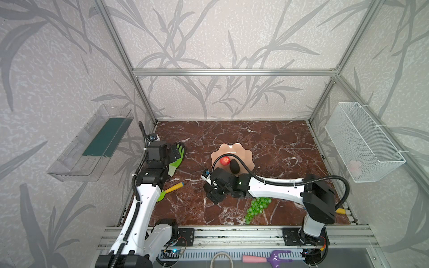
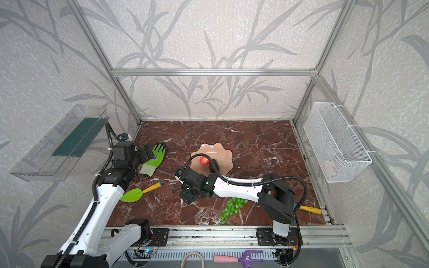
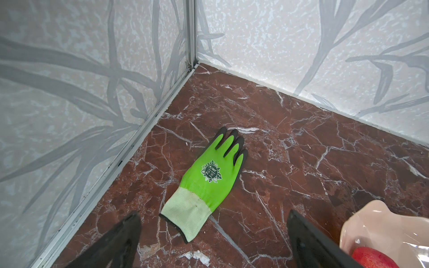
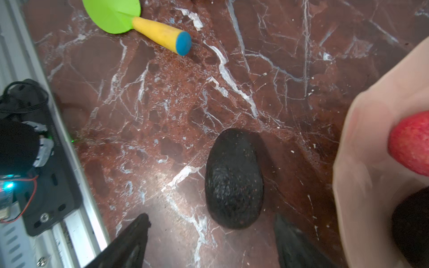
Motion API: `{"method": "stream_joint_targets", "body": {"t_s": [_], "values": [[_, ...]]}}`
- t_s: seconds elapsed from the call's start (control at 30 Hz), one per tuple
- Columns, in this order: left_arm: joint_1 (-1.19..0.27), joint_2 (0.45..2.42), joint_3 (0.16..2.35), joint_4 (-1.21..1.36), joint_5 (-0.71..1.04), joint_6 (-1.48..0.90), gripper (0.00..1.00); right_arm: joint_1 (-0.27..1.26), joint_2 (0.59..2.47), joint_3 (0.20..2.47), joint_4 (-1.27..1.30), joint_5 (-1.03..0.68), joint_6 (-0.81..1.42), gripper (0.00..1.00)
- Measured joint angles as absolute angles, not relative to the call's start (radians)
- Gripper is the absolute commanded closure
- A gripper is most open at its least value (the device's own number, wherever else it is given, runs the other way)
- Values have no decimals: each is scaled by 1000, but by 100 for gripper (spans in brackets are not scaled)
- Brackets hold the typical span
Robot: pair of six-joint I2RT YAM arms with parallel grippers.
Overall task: Place and organize the fake fruits in the fruit bowl
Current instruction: 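Grasp the second avocado with the right gripper while the left arm retracts, then lower the avocado into the bowl and open the right gripper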
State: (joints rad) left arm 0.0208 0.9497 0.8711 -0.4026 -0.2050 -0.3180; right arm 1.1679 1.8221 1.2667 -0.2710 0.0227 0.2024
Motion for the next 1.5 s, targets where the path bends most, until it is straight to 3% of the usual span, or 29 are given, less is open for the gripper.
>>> {"method": "stream_joint_targets", "body": {"t_s": [0.33, 0.67, 0.77, 0.93, 1.23, 1.5], "values": [[53, 923, 854, -377, -156, -345, 2, 1168, 1942, 1348, -297, 93, 220, 19], [67, 920, 853, -366, -147, -352, 2, 1168, 2032, 1408, -339, 123, 233, 52], [68, 920, 853, -365, -144, -352, 2, 1168, 2026, 1411, -342, 117, 238, 56], [73, 920, 852, -365, -136, -352, 2, 1168, 1940, 1362, -350, 115, 239, 58], [79, 920, 848, -364, -126, -354, 2, 1097, 1592, 1287, -359, 141, 208, 58], [79, 920, 847, -361, -100, -358, 2, 905, 1620, 1242, -322, 99, 136, 58]]}}
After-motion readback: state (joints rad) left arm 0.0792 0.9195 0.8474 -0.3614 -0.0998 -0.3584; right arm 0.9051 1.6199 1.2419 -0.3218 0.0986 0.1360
